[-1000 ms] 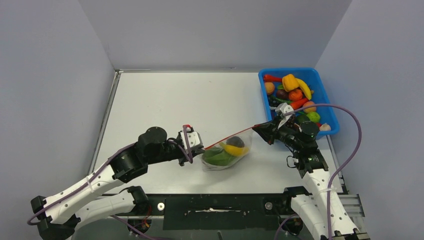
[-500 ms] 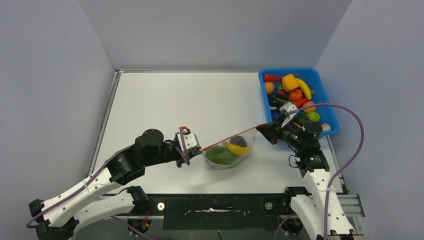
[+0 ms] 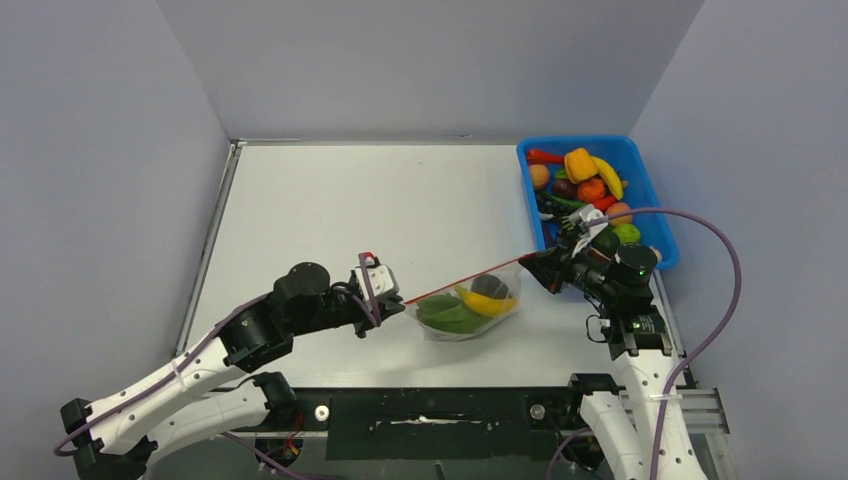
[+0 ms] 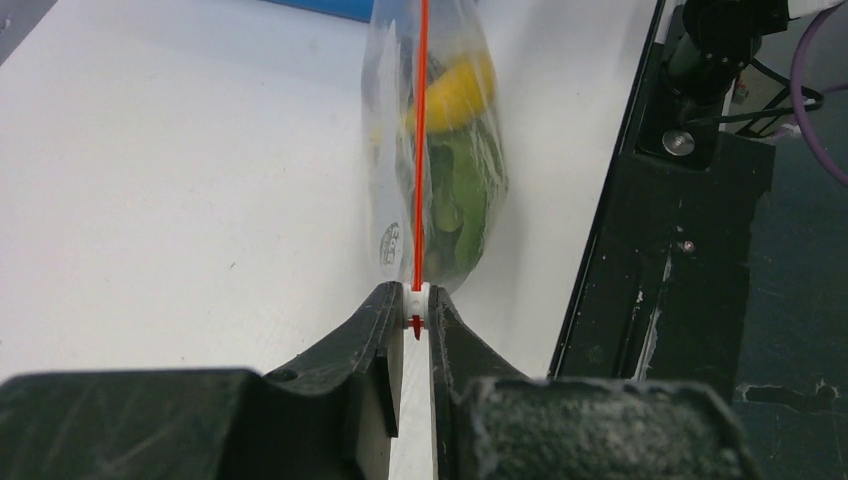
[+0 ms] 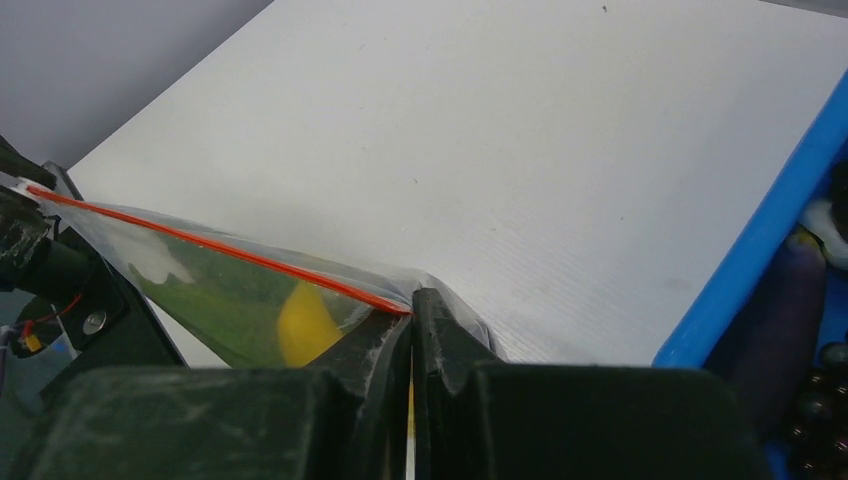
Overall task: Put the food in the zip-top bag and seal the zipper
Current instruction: Place the zipper food storage bag at the center of the board.
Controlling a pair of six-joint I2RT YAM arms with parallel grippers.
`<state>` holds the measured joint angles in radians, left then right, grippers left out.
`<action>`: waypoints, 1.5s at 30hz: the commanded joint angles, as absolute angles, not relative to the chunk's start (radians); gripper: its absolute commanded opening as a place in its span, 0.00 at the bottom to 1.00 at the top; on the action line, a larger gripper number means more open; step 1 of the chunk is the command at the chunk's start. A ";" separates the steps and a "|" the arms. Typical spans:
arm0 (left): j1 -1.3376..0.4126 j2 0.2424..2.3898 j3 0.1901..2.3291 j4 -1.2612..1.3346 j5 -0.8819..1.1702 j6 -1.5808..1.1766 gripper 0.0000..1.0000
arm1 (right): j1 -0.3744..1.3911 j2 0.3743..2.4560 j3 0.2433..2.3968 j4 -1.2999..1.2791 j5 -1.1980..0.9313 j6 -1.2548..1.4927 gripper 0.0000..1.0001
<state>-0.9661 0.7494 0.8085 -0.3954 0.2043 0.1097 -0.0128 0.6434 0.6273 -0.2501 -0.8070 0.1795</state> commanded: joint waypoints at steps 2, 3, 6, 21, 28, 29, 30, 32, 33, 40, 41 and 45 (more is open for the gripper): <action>-0.954 0.765 0.792 -0.336 0.135 0.017 0.00 | -0.011 0.634 0.651 -0.277 -0.690 0.186 0.00; -0.952 0.777 0.790 -0.329 0.118 0.002 0.00 | -0.013 0.636 0.634 -0.264 -0.684 0.182 0.00; -0.947 0.815 0.783 -0.302 0.043 -0.049 0.00 | -0.011 0.651 0.621 -0.206 -0.656 0.188 0.05; -0.810 0.954 0.826 -0.181 -0.178 -0.164 0.00 | -0.012 0.866 0.810 -0.201 -0.620 0.161 0.55; -0.723 1.034 0.874 -0.199 -0.148 -0.154 0.00 | -0.012 0.784 0.828 -0.244 -0.595 0.150 0.90; -0.718 1.044 0.880 -0.198 -0.157 -0.154 0.00 | -0.011 0.775 0.833 -0.253 -0.588 0.143 0.93; -0.712 1.054 0.885 -0.197 -0.171 -0.158 0.00 | -0.011 0.767 0.839 -0.262 -0.577 0.139 0.94; -0.702 1.074 0.894 -0.199 -0.194 -0.173 0.09 | -0.012 0.753 0.851 -0.281 -0.558 0.132 1.00; -0.695 1.087 0.900 -0.202 -0.199 -0.178 0.16 | -0.012 0.749 0.857 -0.291 -0.548 0.132 0.98; -0.684 1.104 0.917 -0.222 -0.262 -0.238 0.64 | -0.011 0.734 0.888 -0.341 -0.469 0.182 0.98; -0.683 1.101 0.919 -0.227 -0.271 -0.241 0.69 | -0.010 0.733 0.890 -0.343 -0.453 0.200 0.98; -0.682 1.079 0.921 -0.243 -0.298 -0.255 0.72 | -0.010 0.738 0.904 -0.354 -0.418 0.260 0.98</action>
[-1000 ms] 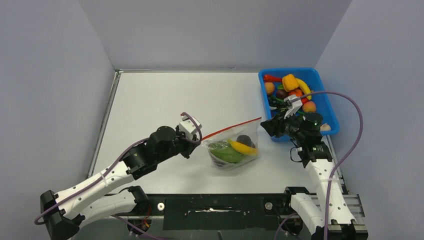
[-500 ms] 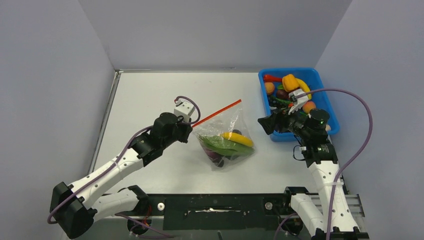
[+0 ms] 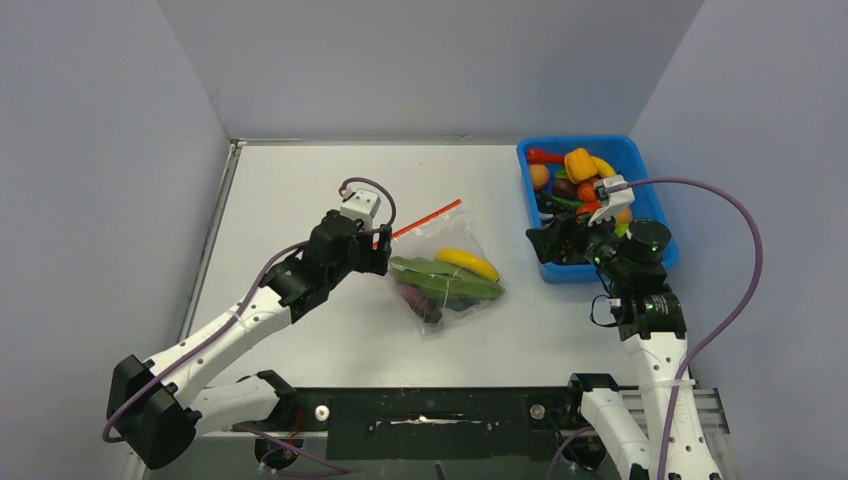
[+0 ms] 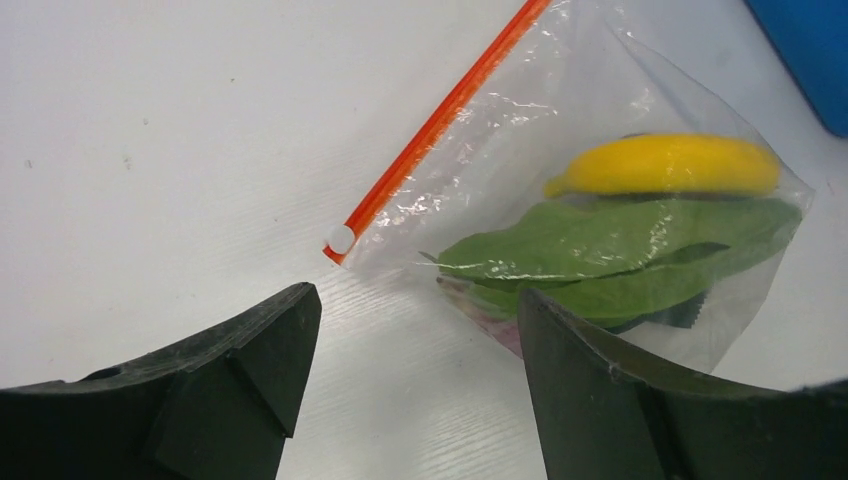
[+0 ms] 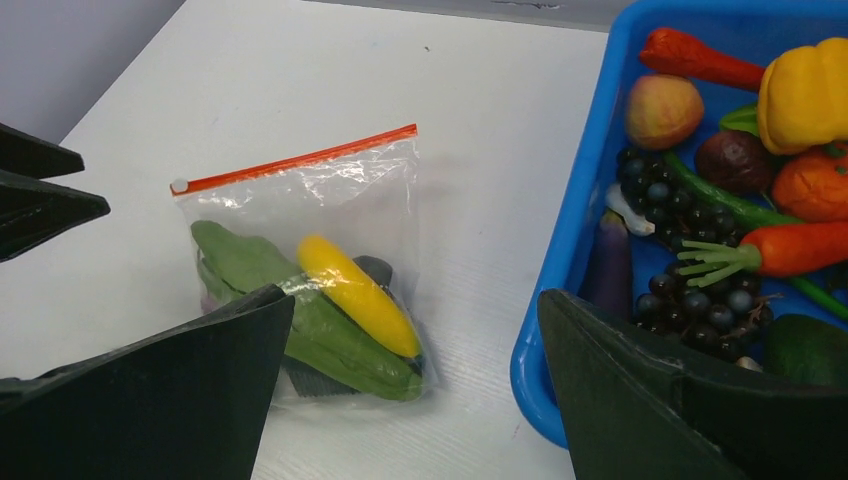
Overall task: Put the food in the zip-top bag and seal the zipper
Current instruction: Place the zipper food storage bag at the center of the board, then reset both arms
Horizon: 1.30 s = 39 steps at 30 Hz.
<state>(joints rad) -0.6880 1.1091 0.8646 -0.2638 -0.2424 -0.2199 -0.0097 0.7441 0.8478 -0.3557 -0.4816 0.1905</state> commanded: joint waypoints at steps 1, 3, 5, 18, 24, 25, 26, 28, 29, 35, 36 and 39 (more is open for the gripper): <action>-0.683 1.072 0.922 -0.249 -0.300 -0.259 0.72 | -0.011 0.744 0.908 -0.357 -0.416 0.270 0.98; -0.682 1.060 0.927 -0.259 -0.301 -0.275 0.72 | -0.011 0.753 0.917 -0.368 -0.412 0.284 0.98; -0.681 1.047 0.928 -0.262 -0.307 -0.288 0.73 | -0.011 0.763 0.926 -0.374 -0.404 0.297 0.98; -0.685 0.866 0.912 -0.189 -0.344 -0.365 0.74 | -0.010 0.767 0.928 -0.349 -0.429 0.399 0.98; -0.684 0.789 0.899 -0.150 -0.321 -0.356 0.74 | -0.011 0.764 0.945 -0.346 -0.429 0.419 0.98; -0.685 0.782 0.900 -0.148 -0.322 -0.355 0.74 | -0.010 0.765 0.949 -0.345 -0.431 0.423 0.98; -0.684 0.774 0.899 -0.145 -0.322 -0.355 0.74 | -0.011 0.767 0.952 -0.344 -0.433 0.429 0.98; -0.684 0.759 0.896 -0.138 -0.318 -0.352 0.74 | -0.010 0.769 0.958 -0.341 -0.436 0.435 0.98; -0.685 0.757 0.892 -0.135 -0.318 -0.351 0.74 | -0.009 0.769 0.956 -0.339 -0.437 0.433 0.98; -0.685 0.756 0.885 -0.146 -0.347 -0.341 0.75 | -0.010 0.772 0.935 -0.332 -0.432 0.436 0.98; -0.684 0.752 0.882 -0.146 -0.355 -0.341 0.75 | -0.011 0.771 0.931 -0.327 -0.433 0.443 0.98; -0.685 0.732 0.862 -0.146 -0.392 -0.345 0.75 | -0.010 0.767 0.918 -0.318 -0.434 0.452 0.98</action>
